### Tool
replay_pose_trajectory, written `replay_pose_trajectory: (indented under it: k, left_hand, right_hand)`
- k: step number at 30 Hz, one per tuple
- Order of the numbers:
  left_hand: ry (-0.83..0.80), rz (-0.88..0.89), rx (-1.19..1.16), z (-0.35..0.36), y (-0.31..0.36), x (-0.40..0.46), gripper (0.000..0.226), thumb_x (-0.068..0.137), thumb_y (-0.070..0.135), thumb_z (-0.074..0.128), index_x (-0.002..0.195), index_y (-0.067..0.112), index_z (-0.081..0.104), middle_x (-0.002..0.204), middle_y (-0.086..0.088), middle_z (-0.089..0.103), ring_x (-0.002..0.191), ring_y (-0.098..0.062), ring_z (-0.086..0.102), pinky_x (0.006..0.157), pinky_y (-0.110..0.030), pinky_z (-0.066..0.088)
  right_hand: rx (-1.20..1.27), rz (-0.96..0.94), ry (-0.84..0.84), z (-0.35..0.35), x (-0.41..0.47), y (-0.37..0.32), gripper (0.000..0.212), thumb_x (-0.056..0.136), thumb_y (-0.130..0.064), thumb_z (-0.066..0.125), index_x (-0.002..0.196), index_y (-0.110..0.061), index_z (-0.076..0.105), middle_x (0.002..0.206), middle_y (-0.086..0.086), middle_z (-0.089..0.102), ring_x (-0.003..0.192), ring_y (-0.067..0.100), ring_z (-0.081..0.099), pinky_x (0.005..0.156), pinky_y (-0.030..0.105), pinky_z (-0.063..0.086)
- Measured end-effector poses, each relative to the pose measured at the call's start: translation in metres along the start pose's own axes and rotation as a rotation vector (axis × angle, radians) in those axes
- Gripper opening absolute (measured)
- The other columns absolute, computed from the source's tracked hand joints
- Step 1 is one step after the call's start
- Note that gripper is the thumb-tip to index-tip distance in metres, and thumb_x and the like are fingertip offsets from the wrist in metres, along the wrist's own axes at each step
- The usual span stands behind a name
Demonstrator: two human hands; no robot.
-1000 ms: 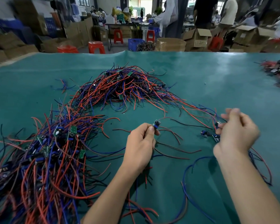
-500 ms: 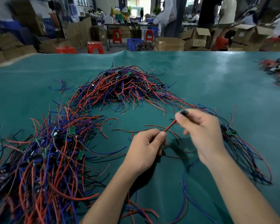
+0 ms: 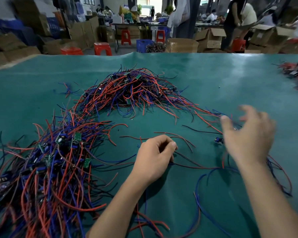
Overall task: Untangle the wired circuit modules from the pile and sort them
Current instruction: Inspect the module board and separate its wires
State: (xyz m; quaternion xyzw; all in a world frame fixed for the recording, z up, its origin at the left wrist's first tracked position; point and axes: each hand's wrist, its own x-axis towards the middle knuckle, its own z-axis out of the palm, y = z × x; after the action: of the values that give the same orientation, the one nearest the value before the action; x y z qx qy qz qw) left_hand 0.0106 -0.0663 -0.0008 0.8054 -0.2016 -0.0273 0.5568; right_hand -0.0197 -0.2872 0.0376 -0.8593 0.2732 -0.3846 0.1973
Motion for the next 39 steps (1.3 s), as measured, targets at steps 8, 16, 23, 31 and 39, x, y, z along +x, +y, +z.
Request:
replay_pose_trajectory:
  k: [8,16,23,31,39]
  left_hand:
    - [0.022,0.005,-0.03,0.001,0.001,0.001,0.024,0.084,0.037,0.053,0.081,0.018,0.068,0.06,0.005,0.066,0.064,-0.017,0.065,0.07,-0.035,0.052]
    - [0.059,0.01,-0.019,0.001,-0.001,0.002,0.014,0.088,0.026,0.058,0.085,0.018,0.068,0.063,0.001,0.068,0.067,-0.021,0.067,0.075,-0.04,0.056]
    - [0.066,0.027,0.013,0.001,-0.001,0.003,0.014,0.083,0.027,0.055,0.085,0.019,0.067,0.064,0.0,0.068,0.068,-0.024,0.065,0.076,-0.043,0.055]
    - [0.078,0.021,-0.033,0.0,-0.003,0.004,0.01,0.092,0.015,0.058,0.091,0.02,0.066,0.062,-0.001,0.068,0.064,-0.02,0.065,0.075,-0.04,0.055]
    - [0.174,-0.112,-0.318,-0.001,0.002,0.004,0.036,0.108,0.036,0.037,0.098,0.01,0.061,0.064,0.0,0.068,0.044,-0.012,0.05,0.043,-0.024,0.04]
  right_hand:
    - [-0.204,-0.346,-0.524,0.033,-0.035,-0.033,0.026,0.098,-0.039,0.058,0.108,-0.023,0.075,0.116,0.002,0.072,0.113,0.032,0.06,0.091,0.04,0.05]
    - [-0.071,-0.309,-0.42,0.018,-0.03,-0.043,0.016,0.087,-0.034,0.07,0.078,-0.022,0.075,0.082,0.007,0.072,0.093,0.036,0.059,0.075,0.038,0.045]
    - [-0.247,-0.422,-0.794,0.078,0.005,-0.075,0.047,0.098,-0.049,0.055,0.141,-0.03,0.058,0.14,0.009,0.059,0.133,0.039,0.047,0.111,0.046,0.039]
    - [0.059,-0.215,-0.594,0.067,0.008,-0.065,0.012,0.085,-0.018,0.071,0.086,-0.019,0.082,0.085,-0.006,0.078,0.096,0.025,0.069,0.078,0.029,0.05]
    - [0.738,-0.054,-0.826,0.0,-0.045,-0.069,0.012,0.067,-0.028,0.071,0.072,-0.025,0.082,0.069,0.009,0.074,0.062,0.016,0.059,0.06,0.034,0.048]
